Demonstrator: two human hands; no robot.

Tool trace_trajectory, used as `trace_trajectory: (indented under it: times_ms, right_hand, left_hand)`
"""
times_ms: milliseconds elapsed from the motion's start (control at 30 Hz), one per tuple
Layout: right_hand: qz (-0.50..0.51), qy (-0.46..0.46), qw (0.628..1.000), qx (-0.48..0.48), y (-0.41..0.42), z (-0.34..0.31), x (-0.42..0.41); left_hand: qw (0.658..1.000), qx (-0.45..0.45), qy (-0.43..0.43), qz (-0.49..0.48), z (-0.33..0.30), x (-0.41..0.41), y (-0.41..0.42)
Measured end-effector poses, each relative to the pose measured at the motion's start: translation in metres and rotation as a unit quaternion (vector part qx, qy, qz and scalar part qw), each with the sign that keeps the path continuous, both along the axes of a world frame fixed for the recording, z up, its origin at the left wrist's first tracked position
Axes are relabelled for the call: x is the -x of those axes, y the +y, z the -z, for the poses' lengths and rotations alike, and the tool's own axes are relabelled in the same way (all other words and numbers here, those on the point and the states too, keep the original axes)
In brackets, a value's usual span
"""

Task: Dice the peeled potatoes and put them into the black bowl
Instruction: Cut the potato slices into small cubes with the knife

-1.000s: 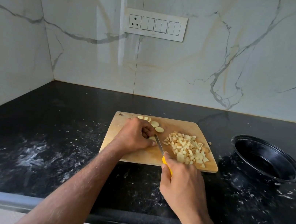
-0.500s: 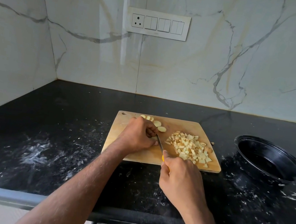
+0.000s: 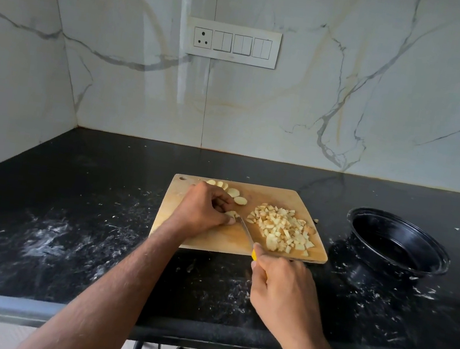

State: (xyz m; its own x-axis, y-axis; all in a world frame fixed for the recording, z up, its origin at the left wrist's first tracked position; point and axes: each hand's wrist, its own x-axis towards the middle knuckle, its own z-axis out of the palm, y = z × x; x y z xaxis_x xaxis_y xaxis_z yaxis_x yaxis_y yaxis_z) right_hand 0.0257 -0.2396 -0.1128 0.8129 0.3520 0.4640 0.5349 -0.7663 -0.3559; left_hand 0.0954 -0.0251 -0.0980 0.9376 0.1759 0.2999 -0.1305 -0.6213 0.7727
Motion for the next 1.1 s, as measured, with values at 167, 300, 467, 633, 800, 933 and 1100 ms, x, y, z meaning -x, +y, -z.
trace_trajectory:
  times_ms: [167,300,467,633,800,933,1100]
  right_hand:
    - [-0.021,0.014,0.997,-0.073,0.003,-0.007,0.0]
    - [-0.029,0.013,0.998,-0.053,0.013,-0.008,-0.004]
    - [-0.04,0.008,0.998,-0.045,0.014,-0.006,-0.006]
    - [-0.036,0.015,0.999,-0.015,0.016,-0.003,-0.008]
    - [-0.022,0.018,0.999,0.025,0.018,-0.006,-0.004]
    - [-0.014,0.023,0.999,0.025,0.021,-0.007,-0.007]
    - [-0.003,0.006,0.998,0.059,0.032,-0.008,-0.017]
  left_hand:
    - [1.0,-0.01,-0.002,0.008,0.001,0.0,0.003]
    - [1.0,-0.019,-0.003,0.003,-0.001,-0.001,0.004]
    - [1.0,-0.004,0.004,-0.003,-0.002,0.0,0.004]
    - [1.0,0.021,0.013,-0.011,-0.001,-0.001,0.005]
    - [0.999,0.032,0.016,-0.002,-0.001,-0.001,0.005]
    - [0.999,0.036,0.019,0.002,-0.002,-0.001,0.005]
    - [0.999,0.04,0.026,0.009,-0.003,0.0,0.003]
